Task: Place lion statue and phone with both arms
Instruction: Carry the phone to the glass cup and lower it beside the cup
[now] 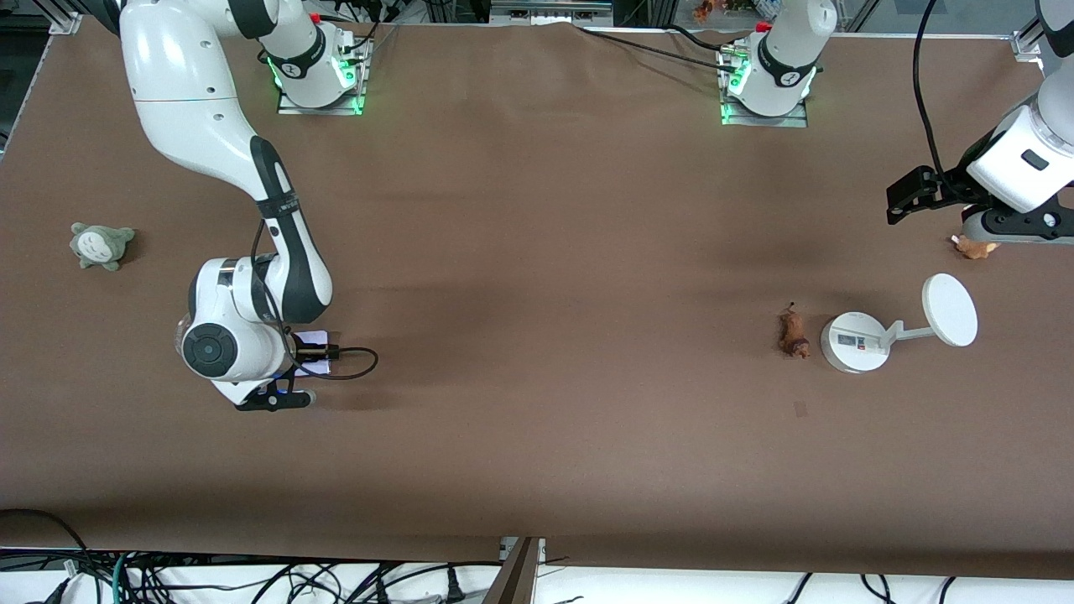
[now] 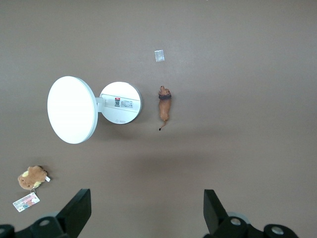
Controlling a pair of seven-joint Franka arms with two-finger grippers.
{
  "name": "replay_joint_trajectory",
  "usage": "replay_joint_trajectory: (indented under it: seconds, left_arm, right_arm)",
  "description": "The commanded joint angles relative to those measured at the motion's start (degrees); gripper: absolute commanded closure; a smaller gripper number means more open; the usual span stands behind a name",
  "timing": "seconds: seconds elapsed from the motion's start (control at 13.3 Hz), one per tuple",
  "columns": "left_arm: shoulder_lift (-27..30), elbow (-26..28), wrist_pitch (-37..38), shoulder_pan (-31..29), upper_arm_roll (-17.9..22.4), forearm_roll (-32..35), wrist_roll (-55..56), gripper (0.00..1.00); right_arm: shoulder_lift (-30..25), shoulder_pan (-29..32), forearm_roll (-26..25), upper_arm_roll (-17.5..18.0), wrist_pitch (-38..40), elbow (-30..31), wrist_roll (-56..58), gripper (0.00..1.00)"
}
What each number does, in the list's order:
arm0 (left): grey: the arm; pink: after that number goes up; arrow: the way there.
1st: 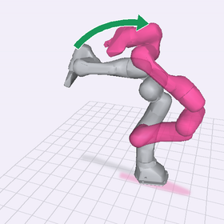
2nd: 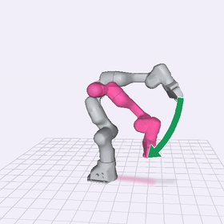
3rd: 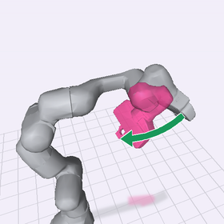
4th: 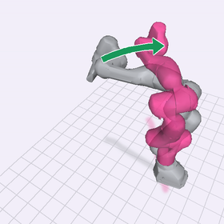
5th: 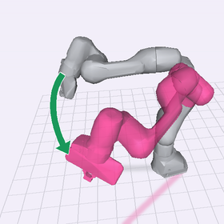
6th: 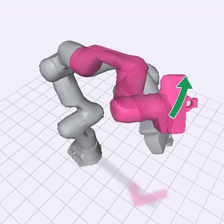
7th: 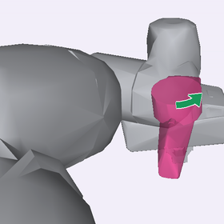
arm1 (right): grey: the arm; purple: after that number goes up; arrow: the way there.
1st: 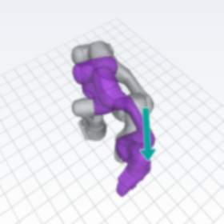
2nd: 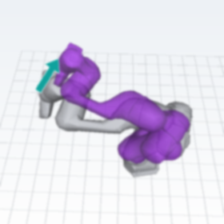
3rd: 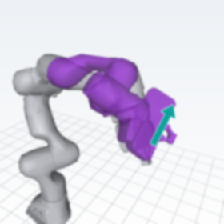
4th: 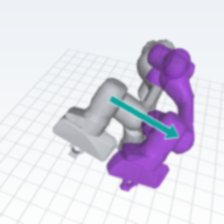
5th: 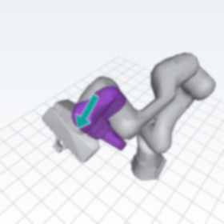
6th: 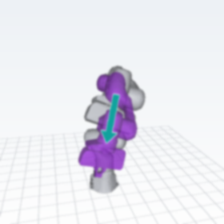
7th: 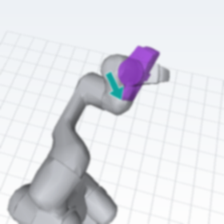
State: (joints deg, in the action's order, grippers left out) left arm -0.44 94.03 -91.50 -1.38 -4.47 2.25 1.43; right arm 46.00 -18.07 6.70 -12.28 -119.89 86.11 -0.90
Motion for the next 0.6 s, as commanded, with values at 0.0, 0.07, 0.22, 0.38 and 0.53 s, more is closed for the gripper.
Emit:
replay_joint_trajectory:
  seconds: [0.0,0.07,0.22,0.38,0.53]
  left_arm:
    - [0.9,-0.1,0.9,-0.4,-0.3,-0.1,-1.2,0.00]
    - [0.8,-0.1,0.9,-0.4,-0.3,-0.1,-1.2,0.00]
    - [0.8,-0.1,0.9,-0.4,-0.3,-0.1,-1.2,0.00]
    - [0.8,-0.2,0.9,-0.4,-0.3,-0.1,-1.2,0.00]
    - [0.8,-0.2,0.9,-0.4,-0.3,-0.1,-1.2,0.00]
  right_arm:
    - [-1.4,0.1,-0.3,0.0,-0.1,0.6,0.2,0.00]
    - [-1.9,0.0,-0.5,-0.1,0.3,-0.7,0.7,0.00]
    - [-4.0,0.0,-0.7,-1.1,1.6,-1.9,1.2,0.00]
    - [-7.0,0.0,-0.9,-1.5,1.9,-2.3,1.3,0.00]
    - [-10.7,0.0,-0.9,-2.3,2.8,-2.4,1.3,0.00]
